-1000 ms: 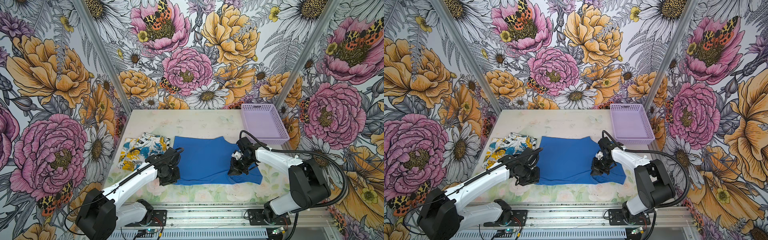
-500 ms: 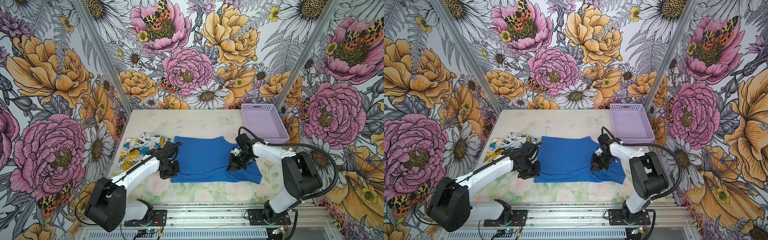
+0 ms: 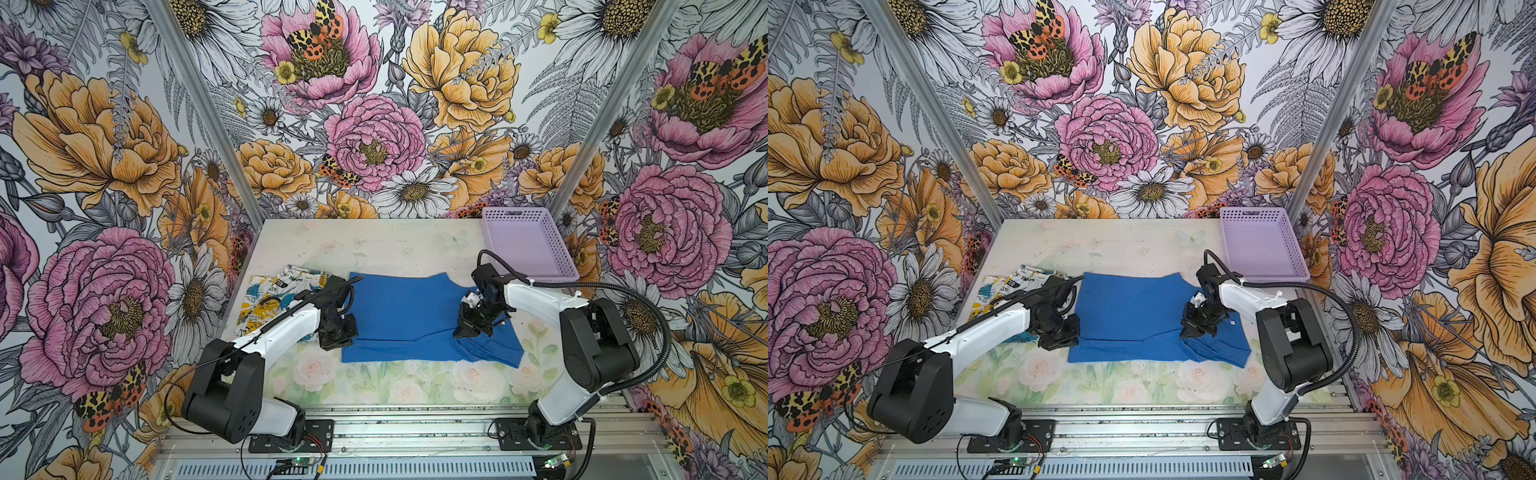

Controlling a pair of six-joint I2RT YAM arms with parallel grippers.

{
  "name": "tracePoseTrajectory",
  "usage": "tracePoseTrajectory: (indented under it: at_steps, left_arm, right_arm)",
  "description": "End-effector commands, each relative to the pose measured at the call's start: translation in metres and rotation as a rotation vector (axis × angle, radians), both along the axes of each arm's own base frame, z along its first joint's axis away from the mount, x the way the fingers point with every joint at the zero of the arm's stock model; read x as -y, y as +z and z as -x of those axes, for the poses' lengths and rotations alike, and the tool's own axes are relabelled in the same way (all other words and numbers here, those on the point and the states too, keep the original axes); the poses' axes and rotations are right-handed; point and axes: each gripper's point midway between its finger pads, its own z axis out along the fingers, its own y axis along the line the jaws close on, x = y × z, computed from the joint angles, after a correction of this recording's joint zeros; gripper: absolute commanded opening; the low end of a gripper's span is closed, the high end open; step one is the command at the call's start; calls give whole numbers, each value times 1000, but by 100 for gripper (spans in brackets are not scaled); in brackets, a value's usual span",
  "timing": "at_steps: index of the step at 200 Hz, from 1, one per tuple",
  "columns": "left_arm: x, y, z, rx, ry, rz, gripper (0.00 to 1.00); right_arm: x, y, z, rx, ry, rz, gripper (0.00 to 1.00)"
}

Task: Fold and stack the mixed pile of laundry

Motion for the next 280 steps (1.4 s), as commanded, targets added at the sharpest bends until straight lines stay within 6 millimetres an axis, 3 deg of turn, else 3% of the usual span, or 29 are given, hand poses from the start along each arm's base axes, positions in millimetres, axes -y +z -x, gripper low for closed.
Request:
tracePoseTrajectory:
  at_steps: [1, 95, 129, 156, 180, 211, 239, 257, 280]
  left_arm:
    - [7, 4, -17, 43, -28, 27, 0]
    - [1, -3, -27, 50, -23, -14, 0]
    - [-7, 11, -30, 103, 16, -39, 36]
    - [-14, 31, -32, 161, 55, -55, 49]
    - [-17, 44, -29, 193, 66, -58, 53]
    - [0, 39, -12, 170, 15, -31, 53]
    - [31, 28, -11, 161, -60, 14, 52]
    - [48, 22, -15, 160, -92, 25, 51]
    - [55, 9, -16, 138, -114, 8, 49]
  right_arm:
    - [-2, 1, -13, 34, 9, -11, 0]
    - [-1, -2, -23, 47, 7, 8, 0]
    - [4, 12, -30, 92, -21, 19, 20]
    - [7, 24, -30, 124, -38, 28, 30]
    - [12, 36, -25, 150, -42, 54, 34]
    - [0, 43, -7, 149, -5, 41, 36]
    - [-22, 25, 11, 105, 72, 30, 36]
    - [-27, 15, 11, 98, 78, 26, 35]
    - [-25, 2, 7, 94, 101, 47, 35]
